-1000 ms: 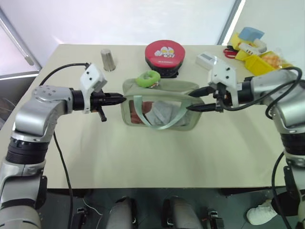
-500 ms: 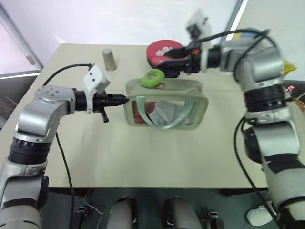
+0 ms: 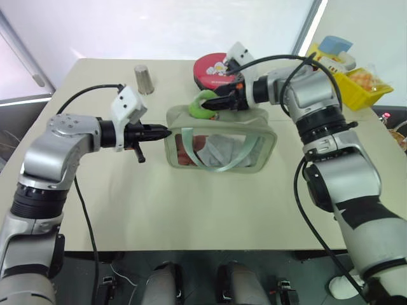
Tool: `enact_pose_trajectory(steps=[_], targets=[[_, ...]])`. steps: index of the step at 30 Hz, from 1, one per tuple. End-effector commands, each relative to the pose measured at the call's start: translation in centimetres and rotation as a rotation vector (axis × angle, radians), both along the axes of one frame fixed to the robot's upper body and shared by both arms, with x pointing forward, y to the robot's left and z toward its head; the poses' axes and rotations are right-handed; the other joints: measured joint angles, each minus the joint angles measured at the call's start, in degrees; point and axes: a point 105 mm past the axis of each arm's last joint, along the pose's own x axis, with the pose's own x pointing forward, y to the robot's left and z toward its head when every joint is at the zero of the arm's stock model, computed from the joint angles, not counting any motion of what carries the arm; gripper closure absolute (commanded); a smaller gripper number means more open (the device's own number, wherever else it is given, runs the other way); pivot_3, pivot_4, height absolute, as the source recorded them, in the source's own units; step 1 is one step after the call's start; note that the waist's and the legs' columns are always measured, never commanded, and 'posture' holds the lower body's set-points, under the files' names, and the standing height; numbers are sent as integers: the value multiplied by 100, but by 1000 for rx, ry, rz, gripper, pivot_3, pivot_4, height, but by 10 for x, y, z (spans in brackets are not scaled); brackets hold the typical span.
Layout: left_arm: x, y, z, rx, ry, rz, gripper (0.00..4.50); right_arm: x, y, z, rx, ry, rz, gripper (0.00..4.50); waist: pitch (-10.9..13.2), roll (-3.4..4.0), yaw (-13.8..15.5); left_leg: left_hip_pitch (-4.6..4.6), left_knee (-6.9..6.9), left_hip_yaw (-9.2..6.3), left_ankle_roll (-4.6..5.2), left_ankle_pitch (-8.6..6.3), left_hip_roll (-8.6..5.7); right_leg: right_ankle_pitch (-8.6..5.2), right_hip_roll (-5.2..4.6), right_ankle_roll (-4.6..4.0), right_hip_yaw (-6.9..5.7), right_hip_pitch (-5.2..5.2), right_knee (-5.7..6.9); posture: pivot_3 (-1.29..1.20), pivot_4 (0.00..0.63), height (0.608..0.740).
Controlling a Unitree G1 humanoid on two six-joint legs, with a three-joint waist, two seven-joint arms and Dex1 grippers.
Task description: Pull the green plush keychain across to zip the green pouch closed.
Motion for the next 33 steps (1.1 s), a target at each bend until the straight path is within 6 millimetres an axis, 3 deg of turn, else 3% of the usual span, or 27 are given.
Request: enact_pose_trajectory(steps=[1,2,4,13,18,26,29,33], targets=[[-1,0,5,-1,-28,1,4500,-2,0,20,26,-43,6,3207,0,0,1,0,0,0,0,0,0,0,0,0,0,0,0,0,150,740],[0,0,5,-2,-30,1,4500,-2,-1,20,35,-39,4,3785,0,0,3,0,0,0,0,0,0,0,0,0,0,0,0,0,150,740],[1,-1,6,-3,-33,0,4500,-2,-3,23,54,-35,-2,4458,0,0,7,0,0,0,0,0,0,0,0,0,0,0,0,0,150,740],[1,-1,6,-1,-36,-3,4500,-17,-31,50,108,-57,-54,4458,1,1,19,-1,-1,-1,0,0,0,0,-1,0,0,0,-1,0,150,740],[1,-1,4,-3,-26,-2,4500,-21,-71,64,145,-137,-259,4458,0,1,36,-1,-1,-1,0,0,0,0,-2,0,0,0,-1,0,150,740],[2,0,1,4,-14,-3,4500,-25,-140,58,35,-327,-597,4458,1,1,34,-1,-3,-1,0,0,-1,0,-2,0,1,0,-3,0,150,740],[2,-1,1,4,-11,-9,4500,-28,-165,47,-14,-349,-703,4458,1,1,38,-1,-2,0,0,0,-1,0,-2,0,2,0,-4,0,150,740],[1,-5,-1,0,-6,-22,4500,-32,-182,23,-11,-312,-799,4458,0,1,37,0,-2,0,0,0,-1,0,-1,0,2,0,-3,0,150,740]])
